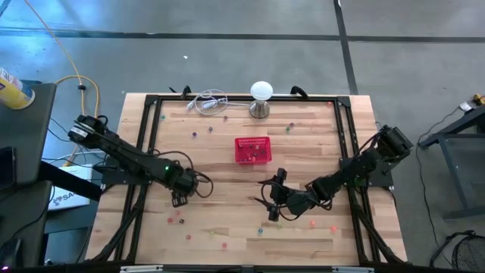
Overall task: Pick & Place Dice
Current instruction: Put the top red dice into the bin
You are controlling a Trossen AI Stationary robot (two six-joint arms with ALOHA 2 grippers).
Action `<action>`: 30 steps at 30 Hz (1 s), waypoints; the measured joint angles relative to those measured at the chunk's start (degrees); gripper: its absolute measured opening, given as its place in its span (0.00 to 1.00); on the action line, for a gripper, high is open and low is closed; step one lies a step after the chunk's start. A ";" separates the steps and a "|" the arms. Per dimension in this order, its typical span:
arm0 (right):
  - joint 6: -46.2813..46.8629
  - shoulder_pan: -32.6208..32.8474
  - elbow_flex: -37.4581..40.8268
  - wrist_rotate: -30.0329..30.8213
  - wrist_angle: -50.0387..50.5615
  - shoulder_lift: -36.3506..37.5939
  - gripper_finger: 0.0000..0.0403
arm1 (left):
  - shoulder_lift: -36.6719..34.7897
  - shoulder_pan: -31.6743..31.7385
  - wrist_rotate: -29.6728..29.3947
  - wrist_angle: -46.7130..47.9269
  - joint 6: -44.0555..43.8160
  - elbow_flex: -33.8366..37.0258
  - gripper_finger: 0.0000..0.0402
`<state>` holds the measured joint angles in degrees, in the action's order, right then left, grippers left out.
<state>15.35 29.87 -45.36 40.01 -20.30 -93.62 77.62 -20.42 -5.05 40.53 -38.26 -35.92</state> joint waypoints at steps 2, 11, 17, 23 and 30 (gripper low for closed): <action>0.01 0.00 0.00 0.00 0.01 0.00 0.67 | 0.01 0.56 0.06 -0.02 0.77 0.00 0.47; 0.02 0.00 0.00 0.00 0.01 0.00 0.67 | 0.01 1.09 0.00 -0.54 3.64 0.00 0.47; 0.02 0.00 0.00 0.02 0.01 0.00 0.67 | 0.03 1.09 -0.87 -1.50 4.32 0.00 0.47; 0.02 0.00 0.00 0.02 0.01 0.00 0.67 | 0.05 1.18 -1.06 -2.83 3.54 0.04 0.47; 0.03 0.00 0.00 0.02 0.01 0.00 0.67 | 0.05 2.08 0.25 -2.31 0.72 -0.04 0.47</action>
<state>15.38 29.87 -45.36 40.03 -20.29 -93.62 77.67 -18.34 -4.80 38.22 -37.54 -35.97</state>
